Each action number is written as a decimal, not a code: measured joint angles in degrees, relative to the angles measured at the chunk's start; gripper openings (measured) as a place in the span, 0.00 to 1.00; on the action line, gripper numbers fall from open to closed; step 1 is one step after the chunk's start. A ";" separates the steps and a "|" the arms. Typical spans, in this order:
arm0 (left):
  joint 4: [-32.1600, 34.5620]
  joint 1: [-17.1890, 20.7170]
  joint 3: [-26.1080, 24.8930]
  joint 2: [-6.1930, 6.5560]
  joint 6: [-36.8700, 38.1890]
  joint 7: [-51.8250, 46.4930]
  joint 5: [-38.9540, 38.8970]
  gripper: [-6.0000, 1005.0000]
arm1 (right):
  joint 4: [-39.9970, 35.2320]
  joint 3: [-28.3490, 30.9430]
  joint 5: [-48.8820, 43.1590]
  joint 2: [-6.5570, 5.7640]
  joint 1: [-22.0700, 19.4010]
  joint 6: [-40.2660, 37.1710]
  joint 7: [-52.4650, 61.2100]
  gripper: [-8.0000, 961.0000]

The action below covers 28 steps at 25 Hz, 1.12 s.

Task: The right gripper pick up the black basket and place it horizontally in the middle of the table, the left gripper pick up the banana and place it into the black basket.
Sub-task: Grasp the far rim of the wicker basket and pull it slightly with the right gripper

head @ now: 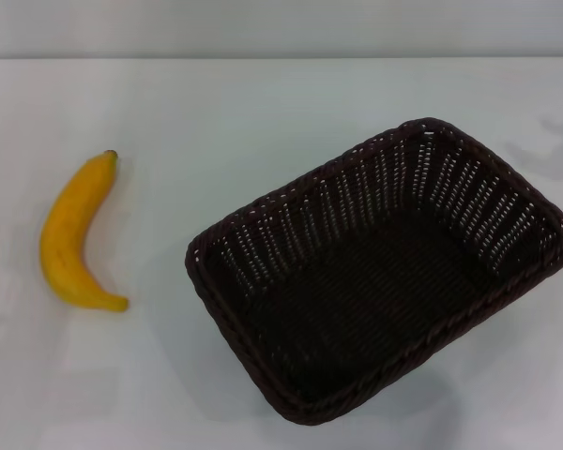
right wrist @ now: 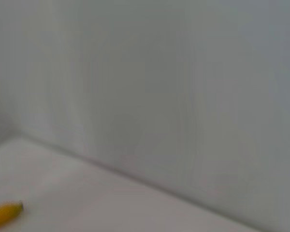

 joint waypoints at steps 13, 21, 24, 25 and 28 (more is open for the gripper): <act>0.02 -0.87 0.00 0.06 -0.63 -0.42 -1.02 0.88 | -5.24 -12.38 -31.60 -0.93 19.94 16.37 23.01 0.77; 1.14 -0.43 0.01 0.17 -1.07 -0.74 -1.48 0.88 | 7.74 -14.30 -37.37 -0.55 30.00 18.51 26.75 0.76; 1.67 -0.30 0.00 0.16 -1.12 -0.74 -1.61 0.87 | 11.30 -15.94 -43.84 1.78 32.97 17.19 27.57 0.75; 1.83 -0.27 0.01 0.15 -1.17 -0.75 -1.71 0.87 | 11.75 -16.46 -44.92 2.09 33.40 16.84 27.79 0.75; 2.40 -0.31 0.00 0.10 -1.26 -0.80 -2.32 0.87 | 13.49 -19.49 -46.78 2.17 34.06 14.63 29.07 0.74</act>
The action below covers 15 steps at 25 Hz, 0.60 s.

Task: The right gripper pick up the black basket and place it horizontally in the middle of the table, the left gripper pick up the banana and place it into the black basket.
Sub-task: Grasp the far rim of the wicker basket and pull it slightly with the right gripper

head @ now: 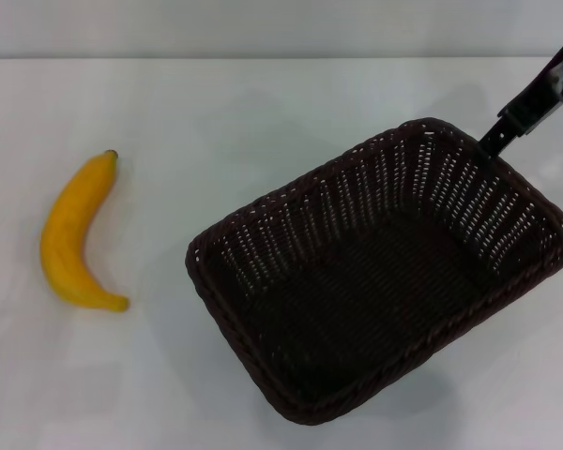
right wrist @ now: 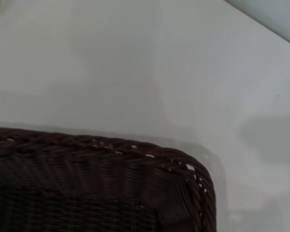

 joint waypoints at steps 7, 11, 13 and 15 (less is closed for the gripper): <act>0.44 -0.69 0.00 -0.05 -0.04 -0.04 -0.80 0.87 | 5.98 -2.06 -1.70 -0.32 1.35 -2.12 -0.07 0.73; 0.65 -1.03 0.01 0.00 -0.73 -0.04 -0.83 0.87 | 10.13 -3.23 -2.01 0.00 1.75 -4.44 -1.60 0.72; 0.67 -1.25 0.00 -0.02 -1.75 -0.04 -0.85 0.87 | 11.27 -3.95 -1.96 0.00 1.78 -5.09 -1.80 0.72; 0.67 -1.40 0.00 -0.10 -2.50 -0.03 -0.87 0.87 | 13.71 -5.68 -1.87 -0.08 1.92 -6.47 -3.14 0.71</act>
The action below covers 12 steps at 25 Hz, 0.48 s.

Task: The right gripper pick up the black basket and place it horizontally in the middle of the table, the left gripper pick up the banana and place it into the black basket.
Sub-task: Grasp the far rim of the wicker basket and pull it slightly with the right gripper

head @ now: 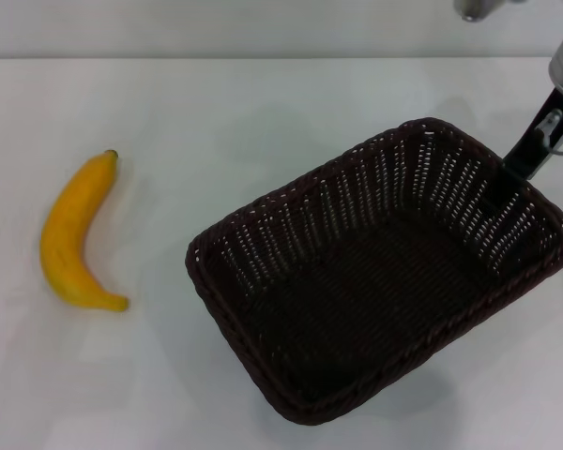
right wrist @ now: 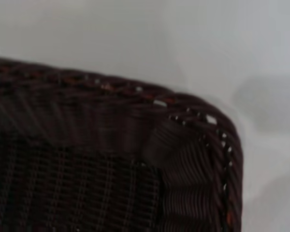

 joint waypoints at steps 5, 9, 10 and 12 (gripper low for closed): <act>0.00 -0.16 0.00 0.05 -0.45 0.10 -0.01 0.87 | 0.37 -2.17 -0.33 0.05 0.10 -0.03 -1.06 0.70; 0.02 -0.03 0.00 0.06 -0.48 0.48 -0.57 0.87 | 1.36 -3.10 0.05 0.63 0.26 -0.11 1.31 0.70; 0.21 -0.06 -0.01 0.06 -0.49 0.57 -0.96 0.87 | 1.59 -3.14 0.12 0.68 0.35 -0.07 1.74 0.69; 1.06 -0.11 -0.02 0.07 -0.51 0.75 -1.76 0.87 | 2.78 -3.86 0.81 0.86 0.83 0.22 4.33 0.69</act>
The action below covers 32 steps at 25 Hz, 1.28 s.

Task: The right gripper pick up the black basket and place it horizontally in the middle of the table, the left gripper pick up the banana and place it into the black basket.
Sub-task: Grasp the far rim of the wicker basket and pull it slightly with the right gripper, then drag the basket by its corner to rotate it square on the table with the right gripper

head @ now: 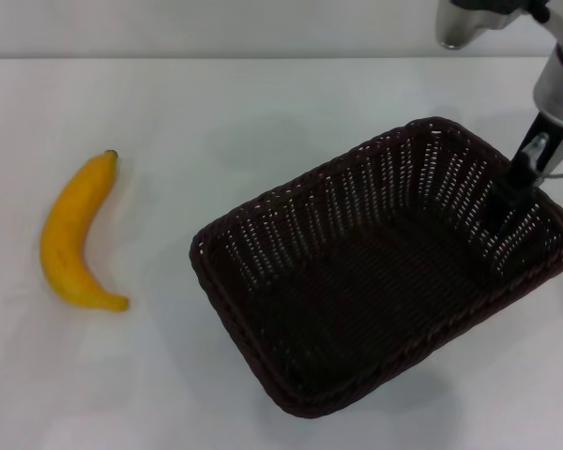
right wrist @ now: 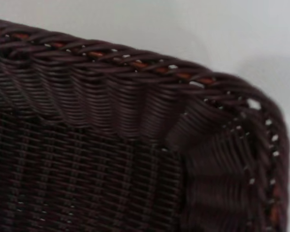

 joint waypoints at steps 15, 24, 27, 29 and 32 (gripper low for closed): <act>3.58 0.64 0.01 0.29 0.17 0.03 -2.78 0.87 | -3.95 0.08 1.21 -0.71 -1.08 0.35 19.59 0.19; 4.96 0.67 0.01 0.87 4.16 1.16 -2.84 0.87 | -11.76 7.80 1.37 -0.65 -5.94 3.00 32.28 0.17; 5.10 0.54 0.01 0.97 4.56 0.92 -3.01 0.87 | -13.07 8.92 2.74 -0.47 -7.87 3.08 34.96 0.17; 5.14 0.27 0.01 1.28 4.96 0.81 -3.27 0.87 | -14.04 8.28 3.51 -0.40 -9.16 2.99 36.93 0.17; 5.17 -0.47 0.01 1.81 6.18 0.18 -3.28 0.87 | -15.84 5.25 3.84 -0.33 -10.87 3.31 39.57 0.17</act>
